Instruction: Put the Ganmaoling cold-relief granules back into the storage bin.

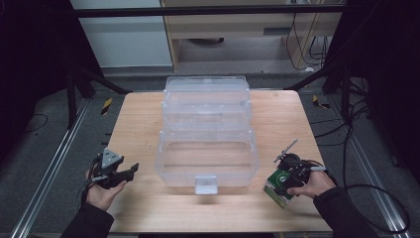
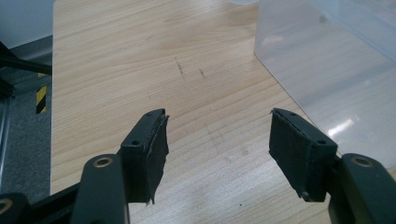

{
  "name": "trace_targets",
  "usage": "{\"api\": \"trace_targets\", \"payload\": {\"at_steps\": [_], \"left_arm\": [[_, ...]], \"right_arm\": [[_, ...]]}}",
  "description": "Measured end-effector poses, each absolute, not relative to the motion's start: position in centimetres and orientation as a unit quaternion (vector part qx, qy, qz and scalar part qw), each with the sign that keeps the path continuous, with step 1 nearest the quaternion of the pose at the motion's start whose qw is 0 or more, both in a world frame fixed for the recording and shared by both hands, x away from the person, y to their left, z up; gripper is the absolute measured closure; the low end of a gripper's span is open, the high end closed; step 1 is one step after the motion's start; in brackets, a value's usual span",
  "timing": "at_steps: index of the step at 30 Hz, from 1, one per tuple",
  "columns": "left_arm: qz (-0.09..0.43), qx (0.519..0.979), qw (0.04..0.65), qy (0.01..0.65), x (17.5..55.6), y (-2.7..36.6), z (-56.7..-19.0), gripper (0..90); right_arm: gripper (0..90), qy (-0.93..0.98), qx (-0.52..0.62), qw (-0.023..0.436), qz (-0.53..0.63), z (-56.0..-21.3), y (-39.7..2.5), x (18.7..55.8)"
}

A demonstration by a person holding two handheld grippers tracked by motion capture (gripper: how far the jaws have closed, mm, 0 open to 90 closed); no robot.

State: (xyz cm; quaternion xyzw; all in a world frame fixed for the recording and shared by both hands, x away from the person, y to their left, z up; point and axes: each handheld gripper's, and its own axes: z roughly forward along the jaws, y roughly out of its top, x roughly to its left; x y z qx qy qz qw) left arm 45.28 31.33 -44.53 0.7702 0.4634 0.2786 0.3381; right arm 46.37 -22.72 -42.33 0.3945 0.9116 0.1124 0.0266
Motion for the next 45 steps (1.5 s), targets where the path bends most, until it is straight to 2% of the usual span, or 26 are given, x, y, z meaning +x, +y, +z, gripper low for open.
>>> {"api": "trace_targets", "payload": {"at_steps": [22, 29, 45], "left_arm": [[0.279, 0.771, 0.337, 0.462, 45.3, 31.3, -44.6, 36.3], [0.279, 0.771, 0.338, 0.462, 45.3, 31.3, -44.6, 36.4], [0.278, 0.772, 0.337, 0.462, 45.3, 31.3, -44.6, 36.4]], "right_arm": [[17.7, 0.914, 0.393, 0.027, 0.095, -41.7, -22.7, 46.5], [17.7, 0.914, 0.392, 0.030, 0.104, -40.1, -22.9, 46.2], [17.7, 0.914, 0.373, 0.072, 0.143, -35.3, -23.5, 45.7]]}}
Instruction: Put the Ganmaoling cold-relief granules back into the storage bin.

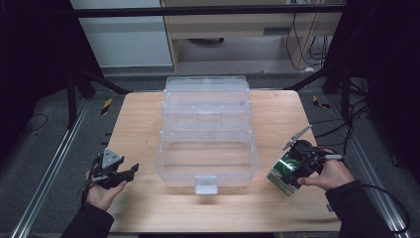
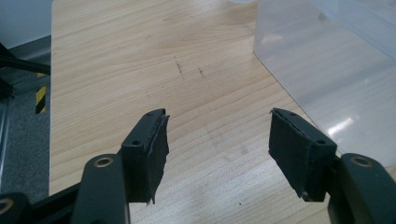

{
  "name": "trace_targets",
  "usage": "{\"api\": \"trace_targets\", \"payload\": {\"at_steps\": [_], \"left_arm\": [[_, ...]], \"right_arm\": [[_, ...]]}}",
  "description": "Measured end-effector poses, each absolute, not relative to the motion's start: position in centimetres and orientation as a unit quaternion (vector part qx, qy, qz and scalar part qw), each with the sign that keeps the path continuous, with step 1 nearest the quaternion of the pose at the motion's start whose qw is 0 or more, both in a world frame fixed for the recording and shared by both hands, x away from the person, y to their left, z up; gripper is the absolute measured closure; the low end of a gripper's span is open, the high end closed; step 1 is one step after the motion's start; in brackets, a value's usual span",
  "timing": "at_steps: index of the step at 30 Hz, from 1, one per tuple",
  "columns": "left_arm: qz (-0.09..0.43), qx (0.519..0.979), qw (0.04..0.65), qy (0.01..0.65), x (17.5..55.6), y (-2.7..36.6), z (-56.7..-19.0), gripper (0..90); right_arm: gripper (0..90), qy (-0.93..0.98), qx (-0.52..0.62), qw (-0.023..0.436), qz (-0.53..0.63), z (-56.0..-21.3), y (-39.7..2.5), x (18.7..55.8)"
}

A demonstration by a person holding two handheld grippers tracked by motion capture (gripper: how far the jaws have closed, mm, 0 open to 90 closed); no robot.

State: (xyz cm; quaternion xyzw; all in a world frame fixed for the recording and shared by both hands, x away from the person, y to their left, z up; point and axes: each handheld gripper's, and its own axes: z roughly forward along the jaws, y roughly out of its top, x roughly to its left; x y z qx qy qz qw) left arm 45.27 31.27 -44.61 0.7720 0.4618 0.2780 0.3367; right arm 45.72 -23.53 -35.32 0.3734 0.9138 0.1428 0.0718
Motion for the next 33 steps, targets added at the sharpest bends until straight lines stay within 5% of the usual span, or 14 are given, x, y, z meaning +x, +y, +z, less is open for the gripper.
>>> {"api": "trace_targets", "payload": {"at_steps": [13, 33], "left_arm": [[0.277, 0.773, 0.336, 0.462, 45.3, 31.3, -44.6, 36.4], [0.276, 0.773, 0.337, 0.461, 45.3, 31.2, -44.7, 36.6]], "right_arm": [[17.8, 0.917, 0.350, 0.106, 0.159, -31.3, -23.0, 46.1], [17.9, 0.948, 0.260, 0.088, 0.163, -28.2, -18.8, 48.8]]}}
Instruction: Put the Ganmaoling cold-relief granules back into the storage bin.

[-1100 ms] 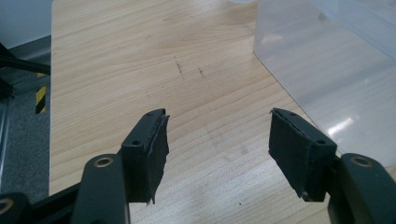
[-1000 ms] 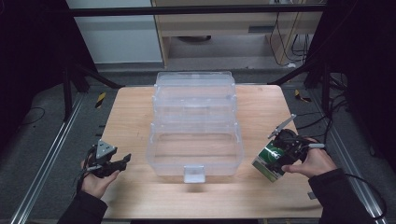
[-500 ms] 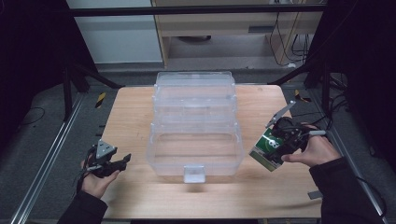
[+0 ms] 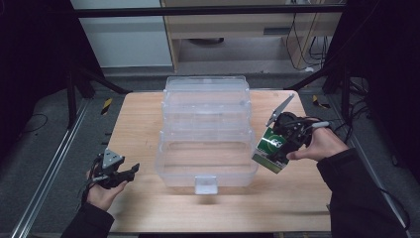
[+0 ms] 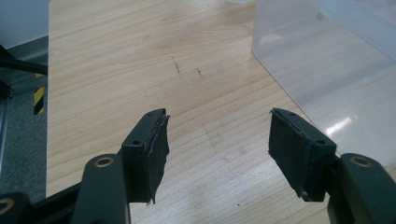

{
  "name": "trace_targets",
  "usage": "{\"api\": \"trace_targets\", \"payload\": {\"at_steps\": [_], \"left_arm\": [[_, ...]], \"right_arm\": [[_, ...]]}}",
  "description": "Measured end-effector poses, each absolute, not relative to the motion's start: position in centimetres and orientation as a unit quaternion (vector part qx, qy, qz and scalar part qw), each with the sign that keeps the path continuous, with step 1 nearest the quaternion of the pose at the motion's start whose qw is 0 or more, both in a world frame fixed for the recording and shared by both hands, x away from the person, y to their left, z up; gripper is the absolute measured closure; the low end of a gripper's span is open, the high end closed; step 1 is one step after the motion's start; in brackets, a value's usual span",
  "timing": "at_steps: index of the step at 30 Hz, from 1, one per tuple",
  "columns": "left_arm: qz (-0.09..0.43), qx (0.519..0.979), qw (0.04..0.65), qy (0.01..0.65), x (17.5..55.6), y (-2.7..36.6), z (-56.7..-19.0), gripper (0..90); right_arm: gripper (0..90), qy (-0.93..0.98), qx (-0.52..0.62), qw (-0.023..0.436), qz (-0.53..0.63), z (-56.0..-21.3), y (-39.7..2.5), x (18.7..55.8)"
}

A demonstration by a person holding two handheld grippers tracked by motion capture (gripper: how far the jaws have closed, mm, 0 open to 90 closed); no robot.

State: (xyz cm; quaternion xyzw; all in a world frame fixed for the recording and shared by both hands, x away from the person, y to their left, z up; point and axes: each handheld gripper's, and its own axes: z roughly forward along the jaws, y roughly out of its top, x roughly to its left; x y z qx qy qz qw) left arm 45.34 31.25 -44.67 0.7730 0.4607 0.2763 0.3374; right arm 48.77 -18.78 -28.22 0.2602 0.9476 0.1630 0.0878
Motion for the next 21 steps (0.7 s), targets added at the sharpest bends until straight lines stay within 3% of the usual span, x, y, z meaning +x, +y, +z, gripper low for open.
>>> {"api": "trace_targets", "payload": {"at_steps": [21], "left_arm": [[0.276, 0.772, 0.337, 0.463, 45.4, 31.4, -44.8, 36.6]], "right_arm": [[17.8, 0.966, 0.162, 0.077, 0.185, -28.1, -15.1, 51.0]]}}
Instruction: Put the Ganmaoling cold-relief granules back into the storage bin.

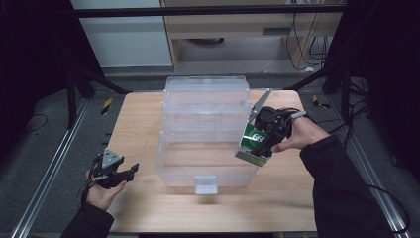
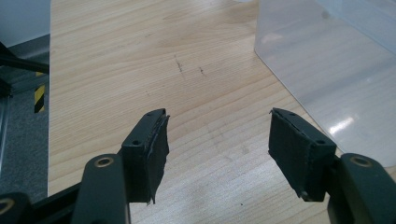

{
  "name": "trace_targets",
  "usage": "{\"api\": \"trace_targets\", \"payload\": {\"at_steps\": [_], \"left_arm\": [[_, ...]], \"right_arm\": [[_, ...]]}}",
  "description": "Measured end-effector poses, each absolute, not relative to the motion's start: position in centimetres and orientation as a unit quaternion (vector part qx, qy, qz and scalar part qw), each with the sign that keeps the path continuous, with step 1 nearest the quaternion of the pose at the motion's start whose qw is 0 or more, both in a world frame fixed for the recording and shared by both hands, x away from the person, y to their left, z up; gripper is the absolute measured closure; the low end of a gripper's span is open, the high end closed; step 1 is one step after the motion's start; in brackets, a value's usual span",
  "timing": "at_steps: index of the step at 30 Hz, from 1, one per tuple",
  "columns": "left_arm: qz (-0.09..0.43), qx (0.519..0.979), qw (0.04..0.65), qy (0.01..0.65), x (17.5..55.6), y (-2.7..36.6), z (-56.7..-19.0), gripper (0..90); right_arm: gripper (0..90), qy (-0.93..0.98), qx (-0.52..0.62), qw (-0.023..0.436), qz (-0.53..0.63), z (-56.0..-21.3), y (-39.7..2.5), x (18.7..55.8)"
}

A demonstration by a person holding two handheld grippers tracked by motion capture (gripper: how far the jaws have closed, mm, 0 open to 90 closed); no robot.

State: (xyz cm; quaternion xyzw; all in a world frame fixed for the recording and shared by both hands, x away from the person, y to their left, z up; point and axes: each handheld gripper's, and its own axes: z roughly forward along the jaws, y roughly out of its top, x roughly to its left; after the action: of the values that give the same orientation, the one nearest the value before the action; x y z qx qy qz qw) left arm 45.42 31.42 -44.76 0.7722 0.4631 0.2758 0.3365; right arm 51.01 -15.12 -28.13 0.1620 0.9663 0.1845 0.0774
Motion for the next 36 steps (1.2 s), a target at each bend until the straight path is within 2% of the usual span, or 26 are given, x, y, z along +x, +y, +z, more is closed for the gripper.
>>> {"api": "trace_targets", "payload": {"at_steps": [21, 36], "left_arm": [[0.275, 0.774, 0.334, 0.463, 45.5, 31.5, -44.9, 36.6], [0.273, 0.776, 0.331, 0.462, 45.5, 31.5, -45.0, 36.6]], "right_arm": [[17.8, 0.981, 0.065, 0.040, 0.177, -29.8, -12.5, 52.4], [17.6, 0.987, 0.047, 0.041, 0.146, -31.2, -11.8, 52.8]]}}
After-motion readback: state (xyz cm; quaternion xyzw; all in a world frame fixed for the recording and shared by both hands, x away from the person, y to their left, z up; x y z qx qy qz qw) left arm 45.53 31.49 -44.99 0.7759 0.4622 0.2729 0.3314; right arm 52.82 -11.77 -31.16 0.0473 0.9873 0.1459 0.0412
